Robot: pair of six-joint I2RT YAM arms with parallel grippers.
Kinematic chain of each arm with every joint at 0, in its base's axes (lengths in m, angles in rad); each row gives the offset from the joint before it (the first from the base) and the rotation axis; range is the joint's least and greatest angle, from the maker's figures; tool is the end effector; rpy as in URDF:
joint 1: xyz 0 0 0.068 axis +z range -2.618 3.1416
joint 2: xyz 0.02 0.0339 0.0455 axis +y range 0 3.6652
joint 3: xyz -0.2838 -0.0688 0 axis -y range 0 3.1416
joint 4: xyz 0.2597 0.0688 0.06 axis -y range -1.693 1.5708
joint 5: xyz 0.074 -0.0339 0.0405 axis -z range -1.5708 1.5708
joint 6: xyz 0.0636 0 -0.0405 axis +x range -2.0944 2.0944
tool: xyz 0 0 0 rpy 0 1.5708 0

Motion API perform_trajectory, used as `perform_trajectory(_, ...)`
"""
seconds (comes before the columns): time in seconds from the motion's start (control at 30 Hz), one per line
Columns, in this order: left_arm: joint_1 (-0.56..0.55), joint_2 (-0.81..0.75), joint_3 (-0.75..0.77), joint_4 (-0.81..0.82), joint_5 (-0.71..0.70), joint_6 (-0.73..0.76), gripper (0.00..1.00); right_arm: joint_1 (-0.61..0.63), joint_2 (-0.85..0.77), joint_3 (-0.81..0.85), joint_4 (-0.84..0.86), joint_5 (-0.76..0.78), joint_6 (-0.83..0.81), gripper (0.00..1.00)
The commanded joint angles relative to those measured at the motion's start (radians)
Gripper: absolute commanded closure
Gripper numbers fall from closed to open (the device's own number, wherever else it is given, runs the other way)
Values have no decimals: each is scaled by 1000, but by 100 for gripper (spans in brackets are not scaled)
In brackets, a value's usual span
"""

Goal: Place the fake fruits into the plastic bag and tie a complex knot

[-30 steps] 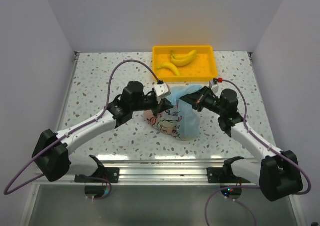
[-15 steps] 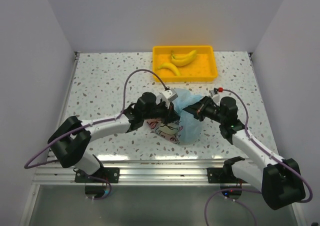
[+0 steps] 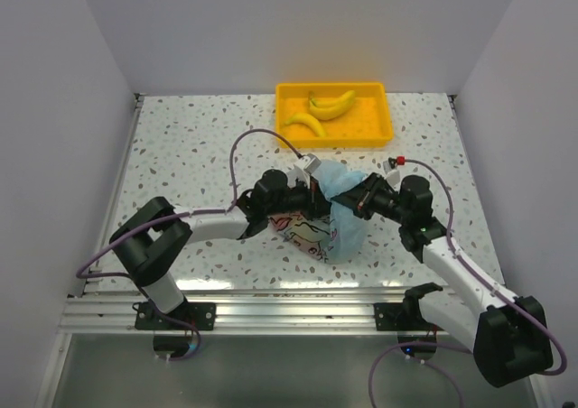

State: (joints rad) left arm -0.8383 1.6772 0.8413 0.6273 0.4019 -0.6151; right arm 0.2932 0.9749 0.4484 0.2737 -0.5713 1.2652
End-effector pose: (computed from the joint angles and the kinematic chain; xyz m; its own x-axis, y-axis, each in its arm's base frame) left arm 0.2480 -0.3129 0.2158 -0.6556 -0.0652 -0.7523 0.6879 0.3591 -0.6307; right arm 0.2187 0.1020 0.2379 -0.7819 0.6019 -0.1623 0.0044 0.2657 0.9640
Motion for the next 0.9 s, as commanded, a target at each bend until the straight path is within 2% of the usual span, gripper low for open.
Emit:
perform_trajectory(0.0, -4, -4, -16, 160, 34, -100, 100, 9, -10, 108, -135, -131, -197, 76)
perform_trajectory(0.03, 1, -5, -24, 167, 40, -109, 100, 8, 5, 181, -196, -168, -336, 68)
perform_trajectory(0.07, 4, -13, -43, 173, 40, -115, 100, -9, 14, 231, -270, -232, -433, 66)
perform_trajectory(0.1, 8, -14, -54, 184, 38, -124, 100, -14, 22, 342, -495, -240, -539, 64)
perform_trajectory(0.13, 10, -22, -64, 187, 40, -126, 100, -23, 36, 398, -610, -242, -742, 55)
perform_trajectory(0.17, 13, -24, -76, 189, 37, -130, 100, -57, 41, 447, -777, -269, -826, 48)
perform_trajectory(0.23, 21, -30, -84, 186, 44, -129, 100, -112, 48, 565, -920, -288, -1014, 41)
perform_trajectory(0.27, 22, -33, -87, 183, 45, -127, 100, -179, 48, 599, -1030, -288, -1059, 40)
perform_trajectory(0.33, 25, -37, -88, 181, 49, -121, 100, -244, 39, 683, -1099, -314, -1151, 34)
perform_trajectory(0.37, 25, -37, -87, 183, 51, -118, 100, -288, 33, 711, -1129, -317, -1173, 27)
perform_trajectory(0.47, 31, -34, -74, 170, 52, -114, 100, -360, 45, 786, -1202, -341, -1224, 27)
perform_trajectory(0.57, 30, -28, -61, 166, 63, -110, 100, -402, 76, 783, -1197, -287, -1230, 40)
perform_trajectory(0.6, 30, -30, -56, 166, 64, -112, 100, -407, 109, 755, -1180, -266, -1222, 53)
perform_trajectory(0.67, 30, -28, -51, 161, 69, -112, 100, -410, 165, 737, -1174, -248, -1245, 62)
perform_trajectory(0.7, 30, -30, -51, 157, 69, -113, 100, -408, 212, 707, -1141, -259, -1254, 70)
perform_trajectory(0.77, 30, -30, -50, 160, 75, -118, 100, -405, 255, 679, -1089, -301, -1244, 75)
perform_trajectory(0.83, 30, -28, -48, 169, 81, -130, 100, -384, 297, 629, -963, -312, -1177, 79)
perform_trajectory(0.87, 28, -28, -44, 169, 83, -133, 100, -343, 307, 618, -929, -323, -1166, 80)
